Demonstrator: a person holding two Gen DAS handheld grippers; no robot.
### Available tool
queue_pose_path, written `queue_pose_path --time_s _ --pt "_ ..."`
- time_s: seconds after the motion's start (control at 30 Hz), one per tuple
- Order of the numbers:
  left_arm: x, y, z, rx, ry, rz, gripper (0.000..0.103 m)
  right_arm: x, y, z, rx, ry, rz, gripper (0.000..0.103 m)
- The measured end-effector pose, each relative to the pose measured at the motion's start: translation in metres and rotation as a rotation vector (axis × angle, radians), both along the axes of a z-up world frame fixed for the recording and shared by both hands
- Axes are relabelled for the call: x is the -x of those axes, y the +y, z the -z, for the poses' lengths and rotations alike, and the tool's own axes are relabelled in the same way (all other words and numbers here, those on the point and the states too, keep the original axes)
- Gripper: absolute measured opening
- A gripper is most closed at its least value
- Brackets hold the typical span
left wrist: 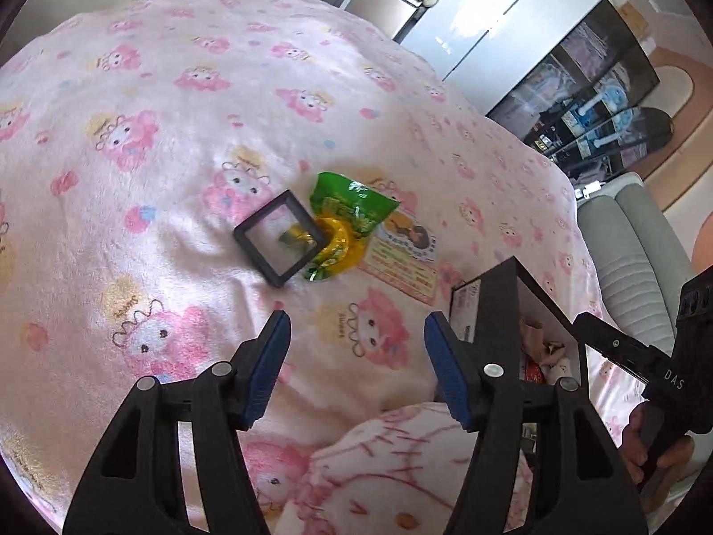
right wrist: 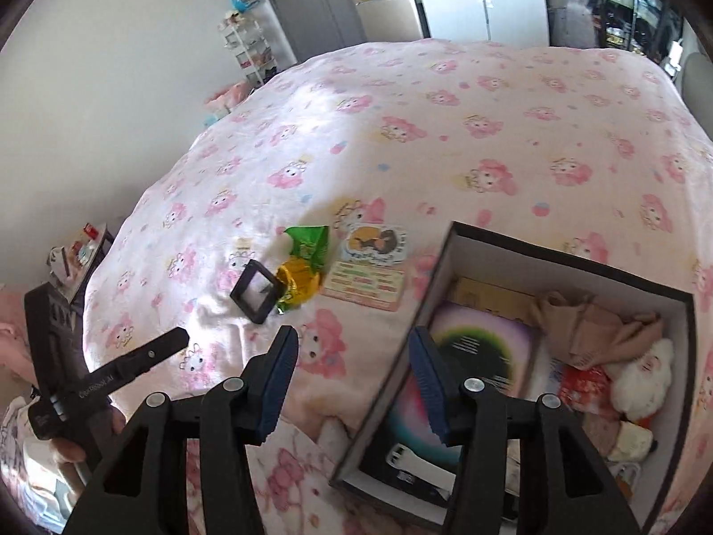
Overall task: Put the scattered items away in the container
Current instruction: 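Move the left gripper to the black square frame, then grasp the black square frame with the left gripper and lift it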
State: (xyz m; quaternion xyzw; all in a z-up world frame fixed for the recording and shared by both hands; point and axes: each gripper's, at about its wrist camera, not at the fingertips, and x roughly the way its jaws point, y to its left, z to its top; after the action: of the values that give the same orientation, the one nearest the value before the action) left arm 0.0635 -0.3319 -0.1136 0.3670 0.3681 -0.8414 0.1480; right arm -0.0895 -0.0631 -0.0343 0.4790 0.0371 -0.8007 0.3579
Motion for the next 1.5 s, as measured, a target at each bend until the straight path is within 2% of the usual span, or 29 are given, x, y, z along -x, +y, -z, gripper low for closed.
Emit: queue_pose_path --time_s 0.13,0.2,0.23,0.3,0.33,0.47,0.57,0.7,0.73,0.8,0.83,0.93,0.97,1.23,1.33,1.5 --pt "0.006 -0.036 0.04 -0.075 -0.048 -0.067 0.061 0.011 -0.058 0.019 -0.038 -0.059 -0.098 0.048" --pt "0.012 -0.052 0.061 -0.127 -0.069 -0.076 0.051 0.018 -0.086 0.03 -0.078 -0.06 -0.147 0.048" --pt "0.016 -0.06 0.07 -0.156 -0.07 -0.077 0.05 0.021 -0.099 0.035 -0.097 -0.063 -0.169 0.047" --pt "0.021 -0.07 0.082 -0.199 -0.058 -0.084 0.046 0.03 -0.124 0.046 -0.126 -0.083 -0.219 0.038" --pt "0.024 -0.074 0.087 -0.217 -0.051 -0.088 0.045 0.034 -0.138 0.052 -0.151 -0.09 -0.25 0.029" --pt "0.034 -0.086 0.106 -0.297 -0.029 -0.099 0.044 0.041 -0.179 0.072 -0.192 -0.115 -0.325 0.027" --pt "0.041 -0.093 0.114 -0.314 -0.006 -0.109 0.044 0.043 -0.204 0.091 -0.224 -0.106 -0.374 0.027" --pt "0.05 -0.1 0.13 -0.333 -0.022 -0.134 0.044 0.052 -0.223 0.12 -0.264 -0.179 -0.371 0.027" --pt "0.052 -0.1 0.132 -0.33 -0.029 -0.133 0.041 0.053 -0.225 0.125 -0.279 -0.176 -0.368 0.027" --pt "0.057 -0.1 0.134 -0.304 -0.058 -0.125 0.028 0.054 -0.228 0.129 -0.309 -0.154 -0.359 0.028" --pt "0.058 -0.1 0.135 -0.304 -0.059 -0.119 0.026 0.054 -0.229 0.129 -0.319 -0.148 -0.36 0.028" --pt "0.057 -0.1 0.132 -0.323 -0.042 -0.108 0.02 0.052 -0.23 0.127 -0.318 -0.145 -0.379 0.026" --pt "0.056 -0.099 0.129 -0.319 -0.037 -0.101 0.019 0.051 -0.23 0.125 -0.315 -0.145 -0.387 0.022" --pt "0.04 -0.087 0.088 -0.268 0.021 -0.069 0.018 0.039 -0.222 0.106 -0.283 -0.152 -0.393 0.015" --pt "0.035 -0.081 0.07 -0.249 0.025 -0.043 0.018 0.035 -0.208 0.086 -0.225 -0.156 -0.374 0.015" --pt "0.042 -0.047 0.017 -0.19 0.064 0.058 0.018 0.022 -0.157 0.04 -0.116 -0.129 -0.32 0.015"
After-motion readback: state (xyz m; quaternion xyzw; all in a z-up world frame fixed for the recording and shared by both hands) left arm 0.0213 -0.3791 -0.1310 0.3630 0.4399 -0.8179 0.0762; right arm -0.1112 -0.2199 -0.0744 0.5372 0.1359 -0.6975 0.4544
